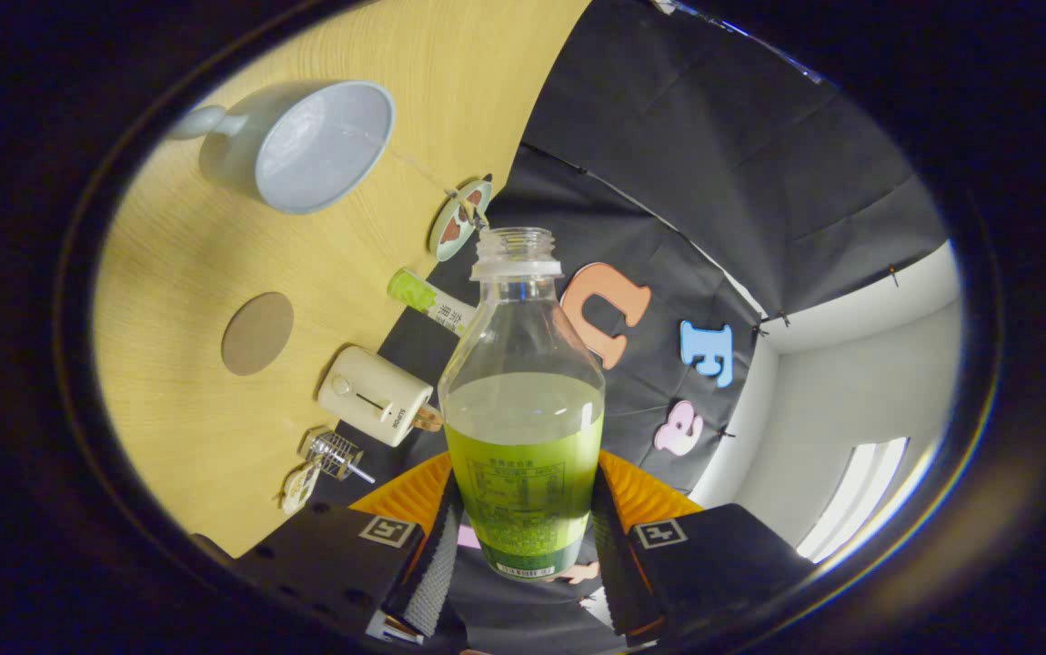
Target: Take the bottle from table, then pour the juice into the cup, finally place the bottle on the coaster
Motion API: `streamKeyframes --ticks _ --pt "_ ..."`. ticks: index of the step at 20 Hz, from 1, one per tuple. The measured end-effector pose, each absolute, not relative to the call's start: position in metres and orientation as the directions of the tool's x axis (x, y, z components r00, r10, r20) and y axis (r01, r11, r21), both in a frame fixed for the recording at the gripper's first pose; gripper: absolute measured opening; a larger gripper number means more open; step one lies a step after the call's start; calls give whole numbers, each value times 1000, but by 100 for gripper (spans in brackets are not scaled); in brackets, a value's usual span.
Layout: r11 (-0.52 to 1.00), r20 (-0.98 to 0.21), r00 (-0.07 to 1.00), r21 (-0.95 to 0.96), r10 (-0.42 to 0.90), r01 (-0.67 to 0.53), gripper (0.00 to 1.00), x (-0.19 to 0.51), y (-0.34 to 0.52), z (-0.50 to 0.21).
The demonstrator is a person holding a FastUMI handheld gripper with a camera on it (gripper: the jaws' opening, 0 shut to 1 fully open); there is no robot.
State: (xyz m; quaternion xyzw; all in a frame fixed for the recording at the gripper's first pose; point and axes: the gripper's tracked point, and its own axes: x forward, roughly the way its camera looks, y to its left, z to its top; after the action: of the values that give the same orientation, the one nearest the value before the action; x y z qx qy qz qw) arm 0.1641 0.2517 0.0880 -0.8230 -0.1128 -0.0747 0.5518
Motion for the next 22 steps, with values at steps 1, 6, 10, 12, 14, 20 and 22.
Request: streamKeyframes --ticks 1,6,10,12,14,20,22 --pt "-369 252 962 -889 105 273 73 165 250 88" --pt "-385 261 960 -879 104 281 73 166 250 91" --pt "-389 271 957 -874 105 291 73 164 250 94" --pt "-391 275 955 -871 110 296 73 163 251 94" --pt "-392 276 955 -871 112 297 73 164 252 92" --pt "-363 273 956 -884 109 294 73 165 251 91" --pt "-351 275 956 -889 106 294 73 165 251 91"
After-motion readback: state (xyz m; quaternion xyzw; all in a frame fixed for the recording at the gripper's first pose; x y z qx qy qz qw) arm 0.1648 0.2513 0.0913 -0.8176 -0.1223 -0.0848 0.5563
